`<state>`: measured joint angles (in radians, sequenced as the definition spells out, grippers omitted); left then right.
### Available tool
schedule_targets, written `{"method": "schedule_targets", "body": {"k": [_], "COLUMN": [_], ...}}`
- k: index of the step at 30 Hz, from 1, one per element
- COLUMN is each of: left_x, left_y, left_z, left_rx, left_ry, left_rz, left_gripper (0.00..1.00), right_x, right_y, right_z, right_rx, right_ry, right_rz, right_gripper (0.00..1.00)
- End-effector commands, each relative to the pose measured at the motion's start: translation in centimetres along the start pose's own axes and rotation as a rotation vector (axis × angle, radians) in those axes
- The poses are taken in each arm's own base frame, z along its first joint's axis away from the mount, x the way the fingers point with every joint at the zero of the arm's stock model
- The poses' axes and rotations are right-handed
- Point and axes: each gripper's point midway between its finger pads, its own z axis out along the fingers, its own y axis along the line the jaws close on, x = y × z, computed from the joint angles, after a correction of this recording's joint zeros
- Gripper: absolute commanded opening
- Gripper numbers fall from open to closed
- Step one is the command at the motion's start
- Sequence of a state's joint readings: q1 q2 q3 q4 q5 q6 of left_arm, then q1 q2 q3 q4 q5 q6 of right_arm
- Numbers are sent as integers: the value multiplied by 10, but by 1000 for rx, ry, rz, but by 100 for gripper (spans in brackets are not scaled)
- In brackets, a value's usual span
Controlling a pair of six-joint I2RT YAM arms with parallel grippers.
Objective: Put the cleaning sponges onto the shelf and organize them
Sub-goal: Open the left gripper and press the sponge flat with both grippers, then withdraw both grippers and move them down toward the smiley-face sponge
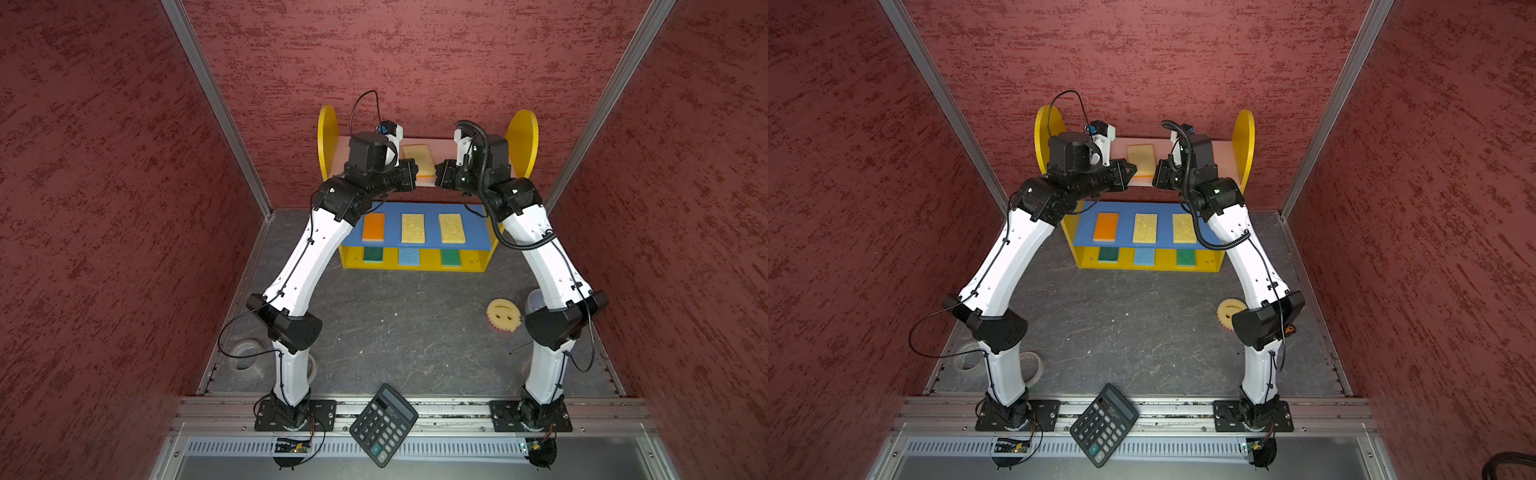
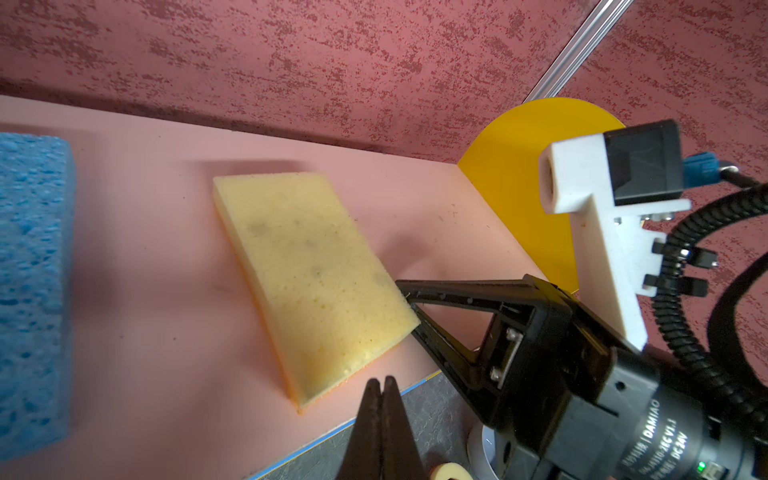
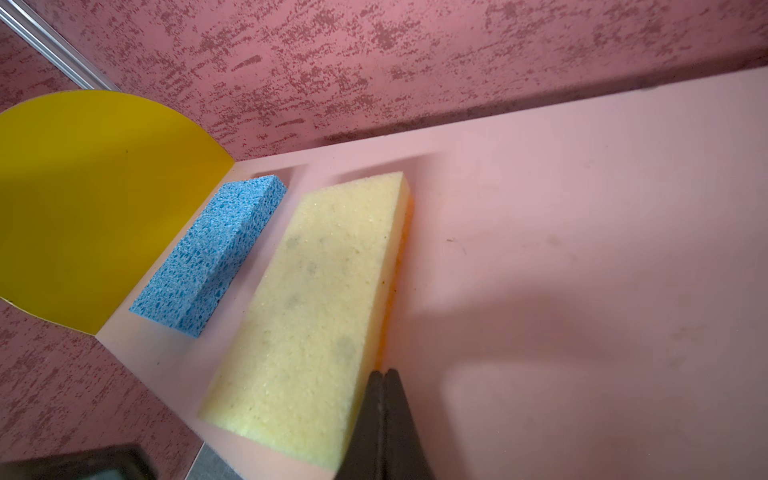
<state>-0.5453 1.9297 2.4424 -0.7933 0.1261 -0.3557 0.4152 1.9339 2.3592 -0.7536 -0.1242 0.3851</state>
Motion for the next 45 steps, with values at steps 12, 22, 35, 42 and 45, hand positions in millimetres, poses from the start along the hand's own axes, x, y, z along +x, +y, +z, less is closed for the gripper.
{"method": "schedule_targets", "body": {"k": [12,22,35,42,45], "left_x": [0,19,135,199,233], "left_y": [3,-44,-70,-47,-38], "left_z": [0,-45,-57,-32,-21], "left_rx": [-6,6,92,97,88], "left_ry": [6,3,134,287,392], "left_rz": [-17,162,202,69,27], "left_gripper": [0,10,32,50,53], "right_x": [9,2,184,292,315], "right_y": [4,4,-116,-195,-225], "right_z": [2,-87,-142,-153,-161], "right_rx": [6,65,414,586,640], "right_ry": [30,-141,130,304,330], "right_rz": [-11,-38,51,203,259], "right_gripper": [0,0,23,32,39]}}
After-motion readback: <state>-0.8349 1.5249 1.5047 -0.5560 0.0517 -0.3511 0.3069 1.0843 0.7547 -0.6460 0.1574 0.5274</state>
